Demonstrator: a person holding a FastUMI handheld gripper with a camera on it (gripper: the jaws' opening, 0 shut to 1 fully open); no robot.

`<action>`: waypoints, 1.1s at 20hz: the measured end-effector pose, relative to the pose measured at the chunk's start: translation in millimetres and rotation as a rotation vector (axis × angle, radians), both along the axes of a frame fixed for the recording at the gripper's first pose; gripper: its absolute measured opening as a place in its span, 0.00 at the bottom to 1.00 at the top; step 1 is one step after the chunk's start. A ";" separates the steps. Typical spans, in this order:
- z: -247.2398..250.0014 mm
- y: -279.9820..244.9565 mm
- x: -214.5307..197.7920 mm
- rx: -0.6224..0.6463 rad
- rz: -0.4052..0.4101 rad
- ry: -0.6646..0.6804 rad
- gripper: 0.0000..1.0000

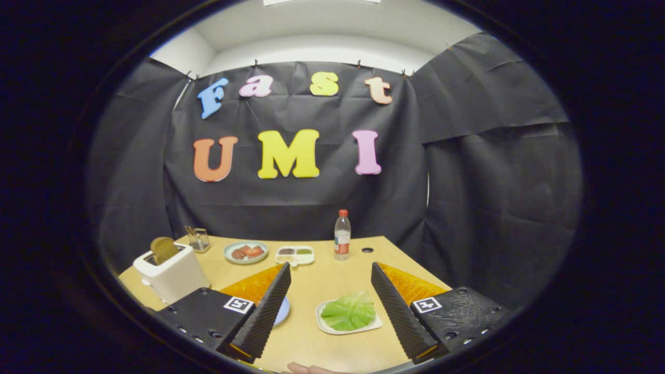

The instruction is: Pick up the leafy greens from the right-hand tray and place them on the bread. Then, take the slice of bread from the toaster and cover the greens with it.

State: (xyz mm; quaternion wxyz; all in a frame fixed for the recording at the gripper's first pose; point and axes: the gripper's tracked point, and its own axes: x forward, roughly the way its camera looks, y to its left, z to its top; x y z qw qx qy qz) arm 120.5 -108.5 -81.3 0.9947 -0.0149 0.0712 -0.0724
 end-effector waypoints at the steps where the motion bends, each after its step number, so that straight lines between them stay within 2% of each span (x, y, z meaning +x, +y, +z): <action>1: -12.9 -5.9 11.4 -0.021 -0.009 0.039 0.95; 6: -80.8 -34.2 70.3 -0.045 -0.042 0.199 0.96; 10: -132.0 -50.8 98.3 -0.039 -0.091 0.335 0.96; 13: -158.8 -44.6 104.2 -0.055 -0.059 0.410 0.96; 18: -199.8 -61.2 103.5 -0.081 -0.103 0.528 0.96; 22: -206.9 -59.9 107.2 -0.093 -0.059 0.557 0.95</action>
